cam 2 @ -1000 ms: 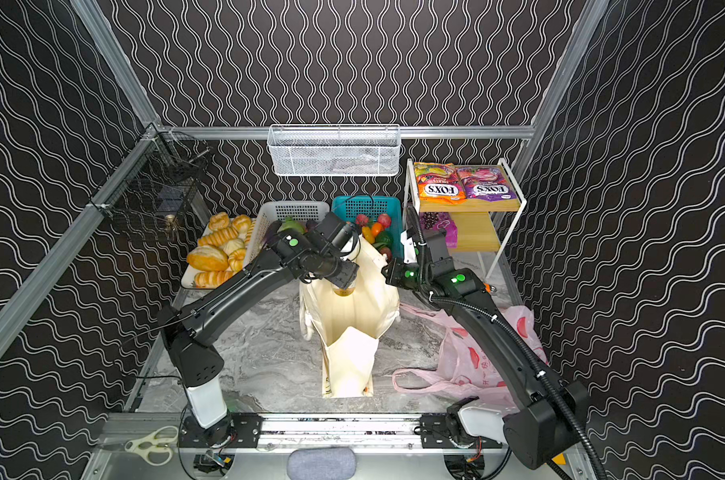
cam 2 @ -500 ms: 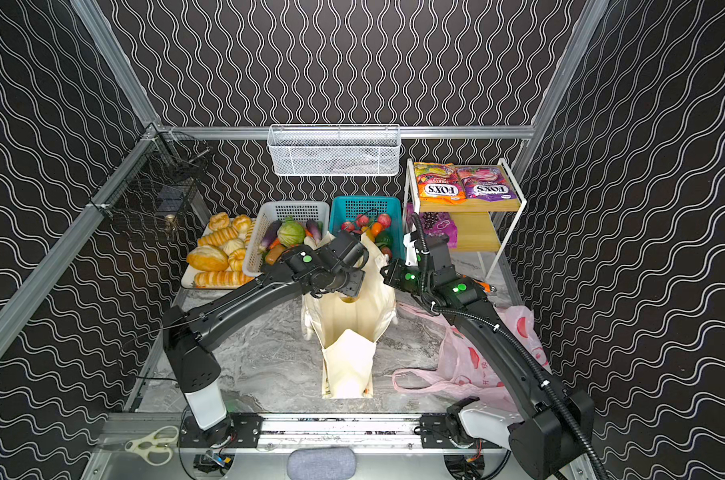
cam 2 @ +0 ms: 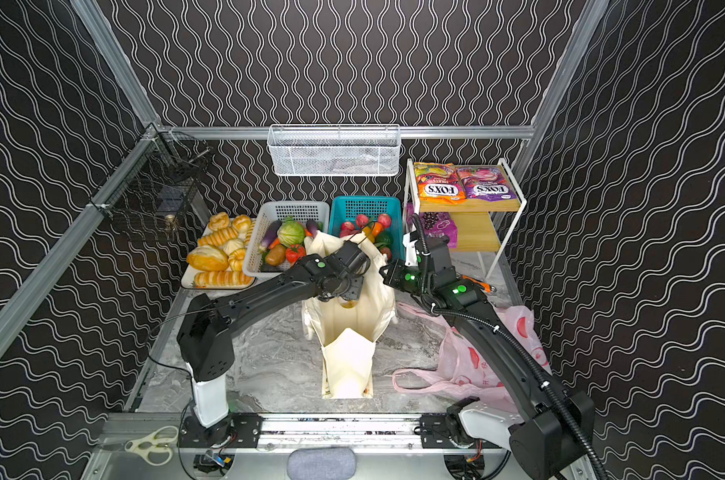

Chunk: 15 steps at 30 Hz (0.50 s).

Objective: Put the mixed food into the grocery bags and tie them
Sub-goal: 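Lower the can into the tote with the left gripper while the right holds still, then lower the held can to the tote bottom with the left gripper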

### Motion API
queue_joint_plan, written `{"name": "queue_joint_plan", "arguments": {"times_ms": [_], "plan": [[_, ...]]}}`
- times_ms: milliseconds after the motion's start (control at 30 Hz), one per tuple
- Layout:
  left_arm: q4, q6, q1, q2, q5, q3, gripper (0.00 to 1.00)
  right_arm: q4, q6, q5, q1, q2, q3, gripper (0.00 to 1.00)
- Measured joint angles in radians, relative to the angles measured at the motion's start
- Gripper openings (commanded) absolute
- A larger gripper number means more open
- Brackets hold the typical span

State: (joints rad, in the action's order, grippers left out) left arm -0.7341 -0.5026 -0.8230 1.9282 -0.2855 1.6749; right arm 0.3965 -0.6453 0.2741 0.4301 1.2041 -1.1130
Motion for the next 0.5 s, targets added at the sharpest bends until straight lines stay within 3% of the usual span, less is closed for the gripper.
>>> {"name": "queue_joint_plan", "arguments": {"times_ms": [500], "plan": [[0.098, 0.013, 0.014, 0.131, -0.071, 0.014, 0.27, -0.023, 0.004, -0.001, 0.000, 0.000, 0.013, 0.10]]}}
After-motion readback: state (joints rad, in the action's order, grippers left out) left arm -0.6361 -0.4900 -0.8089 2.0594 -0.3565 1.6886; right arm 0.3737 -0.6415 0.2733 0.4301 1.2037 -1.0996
